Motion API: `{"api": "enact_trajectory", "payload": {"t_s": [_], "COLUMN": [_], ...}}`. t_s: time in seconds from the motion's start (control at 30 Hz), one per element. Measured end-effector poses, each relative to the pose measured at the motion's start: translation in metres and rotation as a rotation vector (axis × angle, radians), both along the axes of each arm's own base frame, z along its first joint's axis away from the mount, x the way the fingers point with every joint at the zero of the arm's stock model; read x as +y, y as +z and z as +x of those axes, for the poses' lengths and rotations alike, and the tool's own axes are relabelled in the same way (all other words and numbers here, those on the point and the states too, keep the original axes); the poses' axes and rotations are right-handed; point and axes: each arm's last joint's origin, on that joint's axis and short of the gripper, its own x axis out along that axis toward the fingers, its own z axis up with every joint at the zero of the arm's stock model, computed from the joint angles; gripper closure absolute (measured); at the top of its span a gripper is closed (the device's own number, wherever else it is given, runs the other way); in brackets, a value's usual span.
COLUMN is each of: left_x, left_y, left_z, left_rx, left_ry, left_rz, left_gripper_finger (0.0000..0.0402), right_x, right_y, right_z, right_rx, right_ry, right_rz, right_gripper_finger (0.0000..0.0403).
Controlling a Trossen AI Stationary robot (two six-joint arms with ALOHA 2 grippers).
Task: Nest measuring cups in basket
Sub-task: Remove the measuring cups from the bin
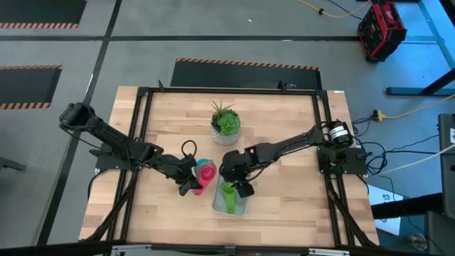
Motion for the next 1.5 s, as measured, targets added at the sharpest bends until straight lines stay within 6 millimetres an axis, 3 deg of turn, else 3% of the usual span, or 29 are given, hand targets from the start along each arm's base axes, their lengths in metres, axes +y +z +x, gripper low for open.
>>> {"api": "enact_trajectory", "payload": {"t_s": [0.6,0.83,1.13,1.3,1.5], "left_x": [0.0,0.0,0.0,0.0,0.0], "left_y": [0.0,0.0,0.0,0.0,0.0], "left_z": [0.0,0.0,0.0,0.0,0.0], "left_rx": [0.003,0.004,0.003,0.003,0.002], "left_ry": [0.0,-0.003,-0.003,-0.004,-0.004], "left_rz": [-0.001,-0.002,-0.002,-0.001,0.0], "left_gripper_finger": [0.0326,0.0326,0.0326,0.0326,0.0326], "right_x": [0.001,0.001,0.004,0.008,0.029], "right_y": [-0.02,-0.02,-0.005,0.006,0.016], "right_z": [0.004,0.003,0.008,0.012,0.012], "right_rx": [0.082,0.093,0.083,0.04,-0.053], "right_ry": [-0.151,-0.153,-0.143,-0.057,0.201], "right_rz": [0.03,0.018,0.021,-0.015,-0.119], "right_gripper_finger": [0.0185,0.0185,0.0185,0.0185,0.0185]}}
